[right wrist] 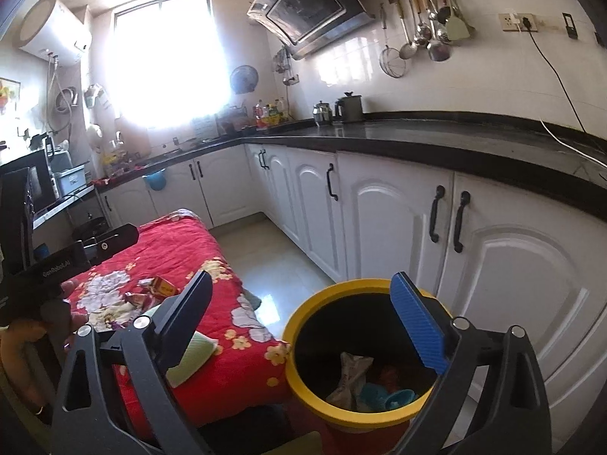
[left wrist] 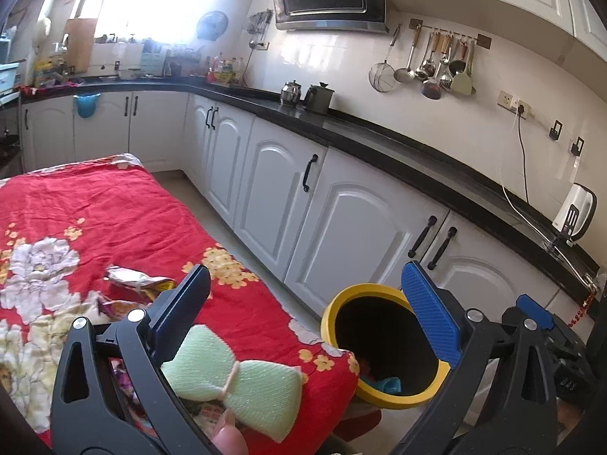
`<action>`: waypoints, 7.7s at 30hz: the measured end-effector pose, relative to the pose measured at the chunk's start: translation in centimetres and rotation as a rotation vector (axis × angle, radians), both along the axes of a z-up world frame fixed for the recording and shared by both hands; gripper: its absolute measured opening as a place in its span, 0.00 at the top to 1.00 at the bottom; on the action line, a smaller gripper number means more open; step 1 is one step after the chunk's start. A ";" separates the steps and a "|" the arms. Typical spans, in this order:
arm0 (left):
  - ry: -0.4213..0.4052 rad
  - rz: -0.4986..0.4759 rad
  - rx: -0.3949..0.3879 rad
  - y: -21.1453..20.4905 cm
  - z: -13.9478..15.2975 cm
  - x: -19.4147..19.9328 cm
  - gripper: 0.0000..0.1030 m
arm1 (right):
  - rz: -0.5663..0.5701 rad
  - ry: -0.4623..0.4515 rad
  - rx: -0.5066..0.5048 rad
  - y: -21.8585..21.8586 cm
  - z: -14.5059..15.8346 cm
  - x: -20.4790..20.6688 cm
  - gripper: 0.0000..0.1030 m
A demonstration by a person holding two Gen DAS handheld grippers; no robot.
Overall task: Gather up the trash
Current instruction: 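Move both open grippers back toward the mint-green scrubber and wrappers, then grasp the mint-green scrubber with the right gripper while the left gripper grasps a purple wrapper, then carry the mint-green scrubber and purple wrapper with both grippers over the yellow bin, then open the right gripper while the left gripper opens, dropping both items into the bin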
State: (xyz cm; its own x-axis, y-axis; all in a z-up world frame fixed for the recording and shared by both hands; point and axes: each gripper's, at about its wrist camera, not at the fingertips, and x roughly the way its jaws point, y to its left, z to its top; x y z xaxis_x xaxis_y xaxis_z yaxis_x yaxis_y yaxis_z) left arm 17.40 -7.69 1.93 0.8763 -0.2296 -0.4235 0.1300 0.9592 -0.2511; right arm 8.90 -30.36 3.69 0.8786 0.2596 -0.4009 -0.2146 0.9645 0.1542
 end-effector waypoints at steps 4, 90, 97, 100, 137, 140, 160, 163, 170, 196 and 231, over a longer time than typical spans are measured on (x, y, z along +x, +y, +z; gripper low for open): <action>0.002 0.023 -0.008 1.3 -0.1 -0.4 0.10 | 0.034 0.001 0.000 1.1 0.3 0.0 0.10; 0.489 0.227 -0.434 21.0 -13.5 7.2 0.96 | 0.579 0.400 -0.210 19.2 -10.4 10.6 0.41; 0.390 0.261 -0.421 22.2 -11.6 5.1 0.96 | 0.558 0.369 -0.170 18.6 -9.2 10.4 0.41; 0.338 0.259 -0.388 22.1 -9.7 4.4 0.96 | 0.554 0.348 -0.171 18.6 -8.6 10.0 0.41; 0.095 0.044 -0.158 9.3 -0.2 1.4 0.96 | 0.373 0.160 -0.047 7.8 -0.8 6.7 0.41; 0.092 0.029 -0.154 8.4 0.0 1.6 0.96 | 0.358 0.152 -0.038 7.2 -0.7 6.4 0.41; 0.064 -0.106 -0.092 0.7 1.2 2.8 0.96 | 0.187 0.105 -0.004 -0.2 0.4 5.6 0.41; 0.064 -0.129 -0.085 -0.6 1.2 2.9 0.96 | 0.163 0.100 0.005 -1.4 0.4 5.5 0.41; 0.068 -0.170 -0.069 -3.0 1.0 3.1 0.96 | 0.108 0.095 0.028 -3.8 0.6 5.2 0.41; 0.156 -0.276 0.034 -11.9 -4.4 6.3 0.96 | -0.022 0.160 0.087 -9.4 -3.7 7.4 0.41; 0.312 -0.274 0.031 -13.5 -11.9 11.2 0.72 | -0.073 0.350 0.068 -10.5 -12.0 11.5 0.28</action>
State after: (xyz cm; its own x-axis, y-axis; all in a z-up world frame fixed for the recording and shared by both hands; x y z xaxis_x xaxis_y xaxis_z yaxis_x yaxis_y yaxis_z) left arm 28.57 -21.20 -9.98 0.6128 -0.4197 -0.6696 0.3038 0.9073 -0.2906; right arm 20.40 -40.86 -8.31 0.7080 0.2378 -0.6649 -0.0689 0.9603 0.2702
